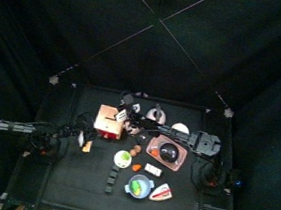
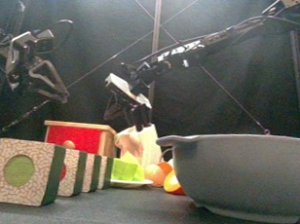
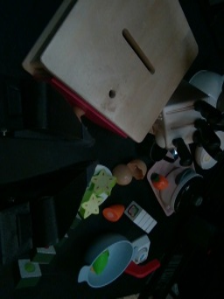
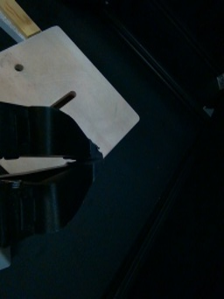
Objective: Grab egg sushi
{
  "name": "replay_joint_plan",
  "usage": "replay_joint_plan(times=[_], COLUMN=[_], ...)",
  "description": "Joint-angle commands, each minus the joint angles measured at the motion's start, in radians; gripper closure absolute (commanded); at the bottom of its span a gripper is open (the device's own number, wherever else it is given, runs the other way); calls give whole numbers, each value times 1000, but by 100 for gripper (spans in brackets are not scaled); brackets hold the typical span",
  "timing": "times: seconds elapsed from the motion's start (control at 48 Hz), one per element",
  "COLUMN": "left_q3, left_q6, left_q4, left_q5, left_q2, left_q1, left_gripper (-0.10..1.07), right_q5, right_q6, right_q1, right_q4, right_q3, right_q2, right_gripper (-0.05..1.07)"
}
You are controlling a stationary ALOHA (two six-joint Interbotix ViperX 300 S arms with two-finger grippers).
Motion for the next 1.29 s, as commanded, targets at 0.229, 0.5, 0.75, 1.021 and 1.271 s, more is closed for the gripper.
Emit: replay_joint_plan(times=[0.229,0.5,0.75,1.021,1.271], left_q3=[-89,-374,-551,-428,-426], left_q6=[-2,-9,-296,-1212,-1770], left_q4=[3,179,457,977,1058], left_q5=[179,592,950,1127,1284], left_q2=[-37,-48,-2,43,348], left_q1=[5,9,9,-376,-681], left_gripper=[27,27,27,27,26], right_q5=[-12,-117,-302,-359,-359], right_q6=[11,14,12,8,2], right_q1=[106,189,172,149,160], right_q4=[-11,64,172,183,176], right_q3=[175,393,647,790,827], right_q2=[-249,-400,-560,-666,-681], right_gripper=[68,68,68,68,68])
